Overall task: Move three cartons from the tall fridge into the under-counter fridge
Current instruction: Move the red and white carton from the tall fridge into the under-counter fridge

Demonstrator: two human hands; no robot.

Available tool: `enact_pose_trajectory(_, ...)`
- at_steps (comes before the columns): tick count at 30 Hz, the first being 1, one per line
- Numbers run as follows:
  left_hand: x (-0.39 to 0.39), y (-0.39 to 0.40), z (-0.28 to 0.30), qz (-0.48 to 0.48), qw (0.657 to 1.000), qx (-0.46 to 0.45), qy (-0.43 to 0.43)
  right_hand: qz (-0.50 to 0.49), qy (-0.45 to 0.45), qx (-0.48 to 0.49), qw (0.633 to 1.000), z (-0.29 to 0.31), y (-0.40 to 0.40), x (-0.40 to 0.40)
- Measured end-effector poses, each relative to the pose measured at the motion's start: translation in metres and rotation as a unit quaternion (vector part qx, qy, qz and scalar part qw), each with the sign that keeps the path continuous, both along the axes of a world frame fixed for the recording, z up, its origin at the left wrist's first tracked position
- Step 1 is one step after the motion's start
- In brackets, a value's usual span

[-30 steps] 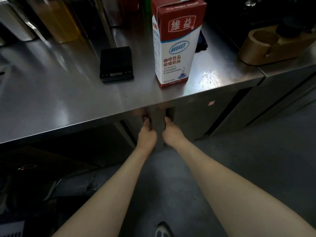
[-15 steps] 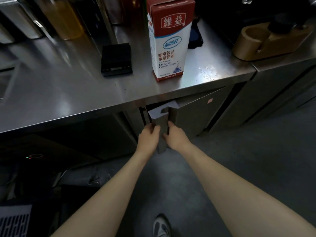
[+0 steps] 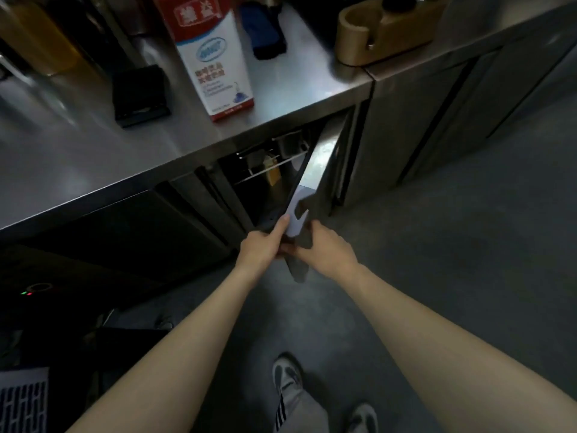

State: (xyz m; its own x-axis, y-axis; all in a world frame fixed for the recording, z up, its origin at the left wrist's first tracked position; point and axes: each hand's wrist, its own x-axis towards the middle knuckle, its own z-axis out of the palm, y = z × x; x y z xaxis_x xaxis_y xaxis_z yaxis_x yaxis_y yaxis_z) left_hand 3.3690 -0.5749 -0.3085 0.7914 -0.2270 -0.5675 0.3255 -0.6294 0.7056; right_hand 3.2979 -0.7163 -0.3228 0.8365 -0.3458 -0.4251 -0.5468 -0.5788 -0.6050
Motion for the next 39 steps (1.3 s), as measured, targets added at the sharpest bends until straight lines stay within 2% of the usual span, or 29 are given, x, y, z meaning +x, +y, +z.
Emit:
enact_pose_trajectory(7, -0.059, -0.089, 0.003, -0.161, 0.985, 0.055, 0.032, -0.082, -0.036, 0.058, 0.994, -0.011, -0.071, -0.077)
enact_pose_trajectory(10, -0.074, -0.135, -0.001, -0.189, 0.979, 0.066, 0.037, -0.133, -0.041, 0.065, 0.988, -0.011, -0.107, -0.099)
enact_pose_trajectory(16, -0.095, -0.205, -0.006, -0.201, 0.972, 0.041, 0.118, -0.199, -0.078, 0.055, 0.975, -0.008, -0.165, -0.128)
enact_pose_trajectory(25, -0.1, -0.289, -0.007, -0.165, 0.975, 0.019, 0.149, -0.222, -0.105, 0.057, 0.968, -0.011, -0.235, -0.129)
enact_pose_trajectory(39, -0.104, -0.308, -0.005, -0.167, 0.971, 0.002, 0.172, -0.218, -0.121, 0.082, 0.965, -0.017, -0.264, -0.127)
